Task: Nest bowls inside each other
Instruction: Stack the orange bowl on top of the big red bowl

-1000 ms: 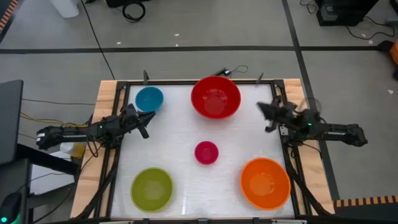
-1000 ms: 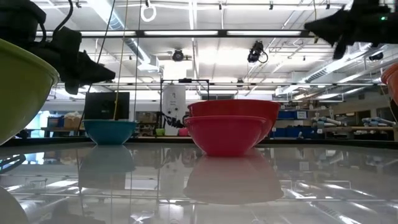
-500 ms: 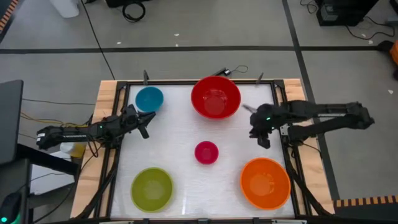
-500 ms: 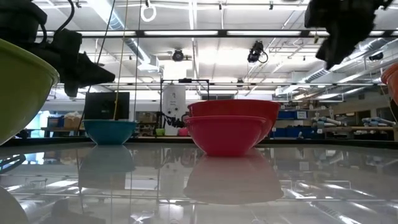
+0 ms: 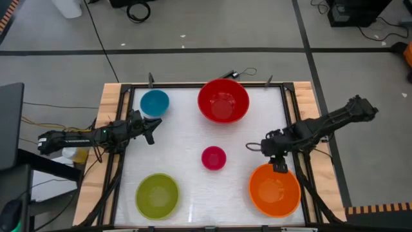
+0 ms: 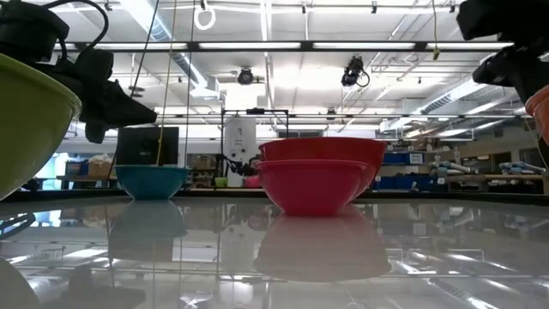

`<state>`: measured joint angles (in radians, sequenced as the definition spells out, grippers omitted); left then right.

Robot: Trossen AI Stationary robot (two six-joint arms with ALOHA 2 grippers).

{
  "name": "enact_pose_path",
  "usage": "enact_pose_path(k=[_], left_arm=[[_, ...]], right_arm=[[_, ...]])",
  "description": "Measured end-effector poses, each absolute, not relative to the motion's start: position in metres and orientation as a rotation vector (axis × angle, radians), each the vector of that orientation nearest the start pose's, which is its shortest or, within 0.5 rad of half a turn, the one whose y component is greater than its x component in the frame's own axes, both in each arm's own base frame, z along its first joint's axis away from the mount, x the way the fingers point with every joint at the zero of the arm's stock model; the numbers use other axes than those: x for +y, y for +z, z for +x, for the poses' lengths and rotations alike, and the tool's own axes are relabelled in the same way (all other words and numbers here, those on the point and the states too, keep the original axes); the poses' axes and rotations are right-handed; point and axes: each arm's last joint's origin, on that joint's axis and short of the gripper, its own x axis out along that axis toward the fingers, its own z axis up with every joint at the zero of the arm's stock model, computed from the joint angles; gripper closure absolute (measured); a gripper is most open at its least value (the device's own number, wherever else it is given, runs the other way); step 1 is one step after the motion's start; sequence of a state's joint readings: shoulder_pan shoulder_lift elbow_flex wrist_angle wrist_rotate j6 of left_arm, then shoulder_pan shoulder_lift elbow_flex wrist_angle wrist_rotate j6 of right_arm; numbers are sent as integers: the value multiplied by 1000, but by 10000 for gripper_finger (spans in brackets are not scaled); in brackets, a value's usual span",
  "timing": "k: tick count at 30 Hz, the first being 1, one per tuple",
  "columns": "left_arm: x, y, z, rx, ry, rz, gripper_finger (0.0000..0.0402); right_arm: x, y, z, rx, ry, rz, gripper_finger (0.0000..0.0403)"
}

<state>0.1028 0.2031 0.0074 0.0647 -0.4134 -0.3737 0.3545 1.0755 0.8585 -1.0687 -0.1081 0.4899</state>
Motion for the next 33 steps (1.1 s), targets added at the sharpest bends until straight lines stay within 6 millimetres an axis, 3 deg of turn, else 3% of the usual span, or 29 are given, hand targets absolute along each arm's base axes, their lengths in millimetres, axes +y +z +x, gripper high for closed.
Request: enact_pose_path(k=[8, 12, 15, 18, 24, 29, 33], left_arm=[[23, 156, 105, 25, 570, -341, 358], [24, 156, 104, 23, 579, -340, 358], [24, 156, 104, 21, 587, -339, 358], [24, 156, 104, 20, 589, -341, 358], [24, 156, 104, 19, 590, -348, 358], [24, 156, 104, 16, 590, -356, 358], [24, 156, 104, 14, 591, -365, 358]], right_arm=[[83, 213, 150, 1426, 77, 206, 223], [86, 206, 152, 1428, 84, 184, 233], [82, 206, 156, 1403, 120, 133, 279], [74, 210, 164, 1335, 180, 70, 367], [59, 249, 190, 1101, 224, -93, 378], [27, 307, 215, 775, -140, -242, 378], [-9, 356, 227, 483, -403, -246, 378]])
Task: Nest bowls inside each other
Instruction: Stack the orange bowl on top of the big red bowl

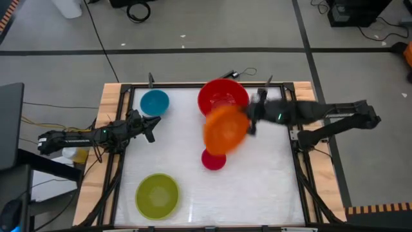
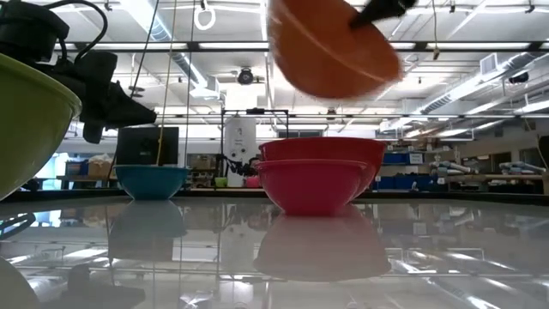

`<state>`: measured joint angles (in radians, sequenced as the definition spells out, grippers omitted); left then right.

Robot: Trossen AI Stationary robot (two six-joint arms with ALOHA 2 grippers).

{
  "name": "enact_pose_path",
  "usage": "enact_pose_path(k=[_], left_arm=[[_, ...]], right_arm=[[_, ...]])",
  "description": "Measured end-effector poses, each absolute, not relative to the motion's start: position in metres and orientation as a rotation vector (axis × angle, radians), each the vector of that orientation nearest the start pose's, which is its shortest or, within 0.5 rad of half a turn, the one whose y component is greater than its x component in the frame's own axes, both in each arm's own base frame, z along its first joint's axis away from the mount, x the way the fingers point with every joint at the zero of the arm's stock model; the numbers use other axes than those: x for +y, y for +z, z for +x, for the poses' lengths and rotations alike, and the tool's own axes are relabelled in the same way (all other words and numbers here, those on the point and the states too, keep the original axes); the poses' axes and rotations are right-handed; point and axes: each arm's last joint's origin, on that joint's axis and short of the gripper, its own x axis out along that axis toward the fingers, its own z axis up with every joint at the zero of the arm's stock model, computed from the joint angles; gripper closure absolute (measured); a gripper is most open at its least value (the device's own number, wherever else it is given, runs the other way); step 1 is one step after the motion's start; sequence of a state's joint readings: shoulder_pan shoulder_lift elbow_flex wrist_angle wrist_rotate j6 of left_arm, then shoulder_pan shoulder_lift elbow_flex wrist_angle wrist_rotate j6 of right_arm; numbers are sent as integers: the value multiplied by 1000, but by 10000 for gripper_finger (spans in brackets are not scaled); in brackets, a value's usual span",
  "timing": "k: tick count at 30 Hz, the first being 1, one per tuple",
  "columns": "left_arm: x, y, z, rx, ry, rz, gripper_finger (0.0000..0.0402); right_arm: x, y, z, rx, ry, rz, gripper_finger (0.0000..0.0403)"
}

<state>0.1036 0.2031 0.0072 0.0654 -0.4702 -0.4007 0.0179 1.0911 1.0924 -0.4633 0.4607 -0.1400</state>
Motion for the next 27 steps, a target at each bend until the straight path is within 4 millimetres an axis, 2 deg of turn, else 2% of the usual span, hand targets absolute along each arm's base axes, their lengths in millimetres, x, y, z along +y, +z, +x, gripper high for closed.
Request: enact_pose_path(k=[2, 4, 7, 10, 16, 21, 27], left_arm=[[24, 156, 104, 12, 590, -370, 358], [24, 156, 104, 11, 591, -372, 358], [24, 156, 104, 9, 591, -382, 358], [24, 156, 104, -12, 602, -440, 358], [23, 156, 104, -15, 595, -449, 358], [20, 159, 105, -38, 562, -455, 358], [17, 161, 106, -62, 538, -465, 358]], right_arm=[[-28, 377, 229, 345, -487, -212, 378], [-50, 389, 228, 259, -585, -183, 378], [-85, 388, 225, 254, -739, -153, 378], [-120, 365, 227, 393, -827, -87, 379], [-167, 312, 246, 601, -783, 82, 366], [-187, 282, 251, 701, -783, 229, 322], [-199, 266, 250, 757, -738, 315, 279]])
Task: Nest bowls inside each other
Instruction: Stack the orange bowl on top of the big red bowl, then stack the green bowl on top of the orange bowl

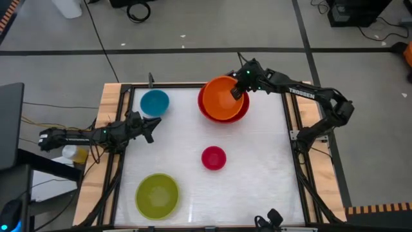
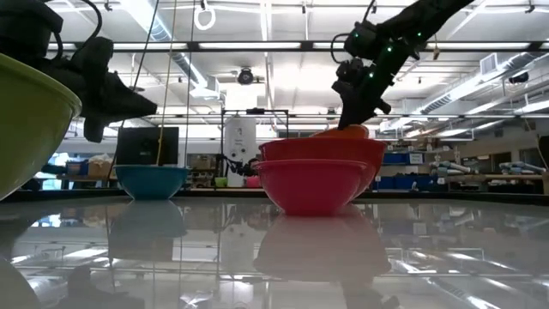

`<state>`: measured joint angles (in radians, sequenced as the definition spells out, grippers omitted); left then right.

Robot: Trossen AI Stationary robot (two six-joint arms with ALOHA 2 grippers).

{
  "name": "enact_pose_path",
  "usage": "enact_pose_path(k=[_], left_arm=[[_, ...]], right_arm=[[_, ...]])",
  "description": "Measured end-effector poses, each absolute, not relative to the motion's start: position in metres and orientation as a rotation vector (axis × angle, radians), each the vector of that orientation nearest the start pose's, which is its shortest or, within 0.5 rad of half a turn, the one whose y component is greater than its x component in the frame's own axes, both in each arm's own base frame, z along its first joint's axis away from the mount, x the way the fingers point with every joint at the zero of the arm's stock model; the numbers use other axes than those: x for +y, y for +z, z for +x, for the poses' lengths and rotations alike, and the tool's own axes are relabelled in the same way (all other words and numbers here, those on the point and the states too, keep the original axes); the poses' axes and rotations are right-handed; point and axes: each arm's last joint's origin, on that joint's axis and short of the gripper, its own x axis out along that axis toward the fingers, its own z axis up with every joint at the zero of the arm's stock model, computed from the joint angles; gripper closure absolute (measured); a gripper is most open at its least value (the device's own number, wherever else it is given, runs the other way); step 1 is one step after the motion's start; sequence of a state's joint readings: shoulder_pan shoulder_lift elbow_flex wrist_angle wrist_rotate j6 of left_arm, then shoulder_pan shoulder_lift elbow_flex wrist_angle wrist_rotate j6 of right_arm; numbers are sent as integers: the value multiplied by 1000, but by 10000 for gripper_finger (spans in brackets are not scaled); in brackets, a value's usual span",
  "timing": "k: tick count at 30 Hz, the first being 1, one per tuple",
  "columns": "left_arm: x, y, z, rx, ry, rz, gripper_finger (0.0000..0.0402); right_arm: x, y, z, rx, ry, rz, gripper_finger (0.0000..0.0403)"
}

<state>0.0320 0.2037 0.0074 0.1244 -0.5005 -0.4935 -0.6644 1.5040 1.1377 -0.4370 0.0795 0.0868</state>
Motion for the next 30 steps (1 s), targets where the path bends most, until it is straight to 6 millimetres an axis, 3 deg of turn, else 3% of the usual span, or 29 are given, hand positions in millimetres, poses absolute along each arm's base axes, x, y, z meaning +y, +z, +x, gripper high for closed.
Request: enact_pose_path(k=[7, 14, 22, 26, 30], left_arm=[[14, 162, 106, -63, 511, -479, 358], [14, 162, 106, -66, 505, -492, 358], [11, 163, 108, -83, 456, -573, 358], [0, 177, 113, -171, 271, -637, 358], [-18, 207, 121, -178, 147, -509, 358]], right_arm=[[-199, 272, 248, 733, -720, 267, 263], [-181, 256, 249, 904, -555, 363, 269], [-152, 288, 254, 769, -505, 251, 269], [-128, 300, 259, 683, -441, 219, 269], [-95, 294, 263, 664, -351, 211, 269]])
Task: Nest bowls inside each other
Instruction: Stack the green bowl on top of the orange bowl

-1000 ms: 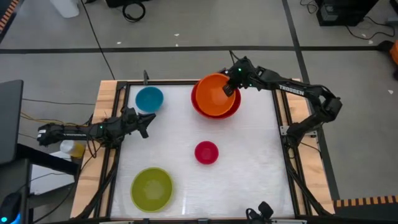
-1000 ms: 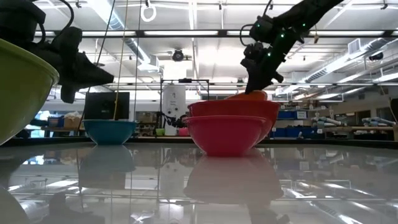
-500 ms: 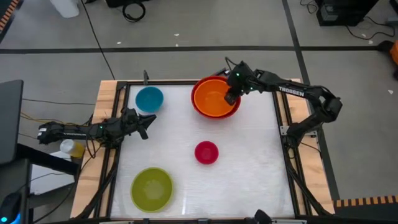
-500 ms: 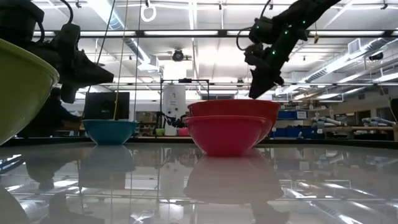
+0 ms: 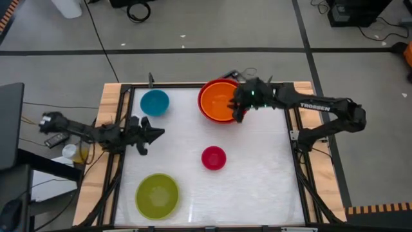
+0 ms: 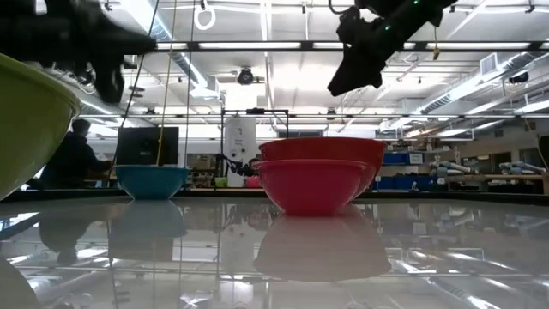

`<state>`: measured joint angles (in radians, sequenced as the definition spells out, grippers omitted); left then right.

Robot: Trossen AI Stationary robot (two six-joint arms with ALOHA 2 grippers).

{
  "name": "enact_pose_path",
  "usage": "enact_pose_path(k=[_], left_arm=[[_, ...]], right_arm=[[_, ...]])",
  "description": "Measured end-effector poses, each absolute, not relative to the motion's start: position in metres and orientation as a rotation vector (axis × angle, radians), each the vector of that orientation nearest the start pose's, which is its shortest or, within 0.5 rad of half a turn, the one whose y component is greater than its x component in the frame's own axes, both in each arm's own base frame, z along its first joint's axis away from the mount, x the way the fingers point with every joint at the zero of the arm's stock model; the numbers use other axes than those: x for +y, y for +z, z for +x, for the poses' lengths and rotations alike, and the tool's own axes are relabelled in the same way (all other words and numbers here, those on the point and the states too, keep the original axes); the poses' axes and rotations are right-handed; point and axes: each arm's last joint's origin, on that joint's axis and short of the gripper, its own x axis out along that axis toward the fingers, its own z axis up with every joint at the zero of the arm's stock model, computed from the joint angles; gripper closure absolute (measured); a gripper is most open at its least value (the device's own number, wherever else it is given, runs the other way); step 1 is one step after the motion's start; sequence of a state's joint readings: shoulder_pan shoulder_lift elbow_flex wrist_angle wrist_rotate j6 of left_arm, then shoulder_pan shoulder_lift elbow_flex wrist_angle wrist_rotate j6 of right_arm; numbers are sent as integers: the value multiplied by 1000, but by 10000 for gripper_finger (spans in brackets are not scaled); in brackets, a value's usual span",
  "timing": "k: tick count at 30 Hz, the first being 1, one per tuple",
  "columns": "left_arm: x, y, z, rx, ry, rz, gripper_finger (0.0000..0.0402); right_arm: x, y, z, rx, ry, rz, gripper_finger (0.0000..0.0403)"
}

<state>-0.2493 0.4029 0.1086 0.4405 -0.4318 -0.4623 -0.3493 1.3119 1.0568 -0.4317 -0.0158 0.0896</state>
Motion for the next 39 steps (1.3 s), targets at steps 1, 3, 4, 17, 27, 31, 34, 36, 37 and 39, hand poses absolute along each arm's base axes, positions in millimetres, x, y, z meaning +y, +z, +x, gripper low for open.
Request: enact_pose_path(k=[1, 3, 4, 17, 27, 31, 34, 36, 37, 39], left_arm=[[-23, 215, 124, -168, 135, -477, 358], [-31, 230, 132, -130, 118, -410, 358], [-35, 235, 137, -95, 110, -369, 358], [-73, 230, 200, 626, -69, -95, 316], [-94, 211, 198, 1027, -88, -242, 179], [-100, 216, 192, 1132, -80, -335, 158], [-108, 218, 191, 1133, -112, -376, 161], [-110, 216, 187, 1161, -88, -376, 170], [-112, 213, 187, 1172, -69, -370, 176], [-112, 206, 185, 1218, -9, -326, 194]], right_arm=[[-87, 290, 263, 664, -336, 212, 269], [-71, 284, 264, 644, -319, 211, 269], [-64, 282, 264, 623, -314, 212, 269], [2, 243, 274, 486, -153, 298, 269], [26, 226, 277, 496, -115, 355, 269], [31, 225, 281, 477, -92, 351, 269], [34, 222, 285, 467, -83, 350, 269], [36, 218, 288, 467, -86, 346, 269], [37, 216, 289, 467, -90, 340, 269], [39, 211, 293, 462, -92, 332, 269]])
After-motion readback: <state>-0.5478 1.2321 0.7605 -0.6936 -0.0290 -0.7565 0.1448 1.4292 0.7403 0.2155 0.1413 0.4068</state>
